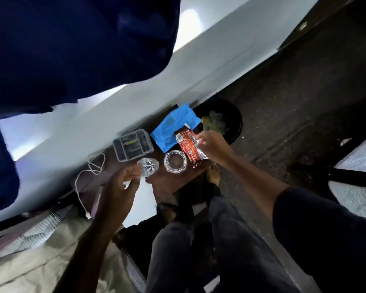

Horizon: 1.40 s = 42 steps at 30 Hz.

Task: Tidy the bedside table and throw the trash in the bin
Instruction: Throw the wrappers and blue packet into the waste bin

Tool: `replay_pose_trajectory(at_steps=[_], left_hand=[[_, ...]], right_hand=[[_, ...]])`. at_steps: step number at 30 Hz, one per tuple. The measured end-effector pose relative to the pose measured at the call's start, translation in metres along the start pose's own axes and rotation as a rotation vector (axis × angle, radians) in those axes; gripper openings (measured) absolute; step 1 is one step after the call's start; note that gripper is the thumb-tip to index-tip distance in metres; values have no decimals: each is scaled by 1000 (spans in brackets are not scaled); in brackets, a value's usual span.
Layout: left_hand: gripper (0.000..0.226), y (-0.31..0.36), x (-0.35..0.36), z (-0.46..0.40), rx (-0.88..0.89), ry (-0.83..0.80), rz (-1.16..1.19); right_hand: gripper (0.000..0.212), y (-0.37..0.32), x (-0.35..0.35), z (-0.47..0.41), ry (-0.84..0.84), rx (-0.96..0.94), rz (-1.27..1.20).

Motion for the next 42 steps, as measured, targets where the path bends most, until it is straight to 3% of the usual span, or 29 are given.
replay_pose_trajectory(at_steps=[5, 8, 12, 16, 19, 23, 28, 32, 42], left_hand=[[26, -17, 57, -63, -56, -116, 42], [36, -22, 99, -93, -80, -205, 42], [41, -27, 132, -129, -10, -128, -90], [36, -27, 148, -153, 31, -145, -60], [32, -26, 154, -162, 18, -176, 16], [30, -28, 168, -170, -20, -204, 11], [31, -3, 195, -184, 89, -235, -53], [32, 11, 217, -199, 91, -244, -40], [37, 21, 243, -203, 136, -291, -84]], right_hand=[[33, 7, 41, -85, -6, -92, 117], [48, 15, 58, -116, -71, -88, 205], [60, 11, 78, -131, -116, -194, 383], [51, 10, 85, -140, -65, -244, 561], [32, 23, 73, -142, -39, -188, 408], [15, 76, 25, -124, 54, 46, 48], [17, 173, -61, -83, 587, 412, -219], [32, 233, -63, -69, 962, 808, -339], [33, 264, 20, -129, 911, 1006, -779]])
Point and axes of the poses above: each hand's wrist, its own z-axis away from the middle knuckle, its own x-axis out of the palm, y = z × x, the point moved 6 cm from there along -z, towards the middle knuckle, and after that the axes turned 1 degree about -y, right-handed, at the moved point
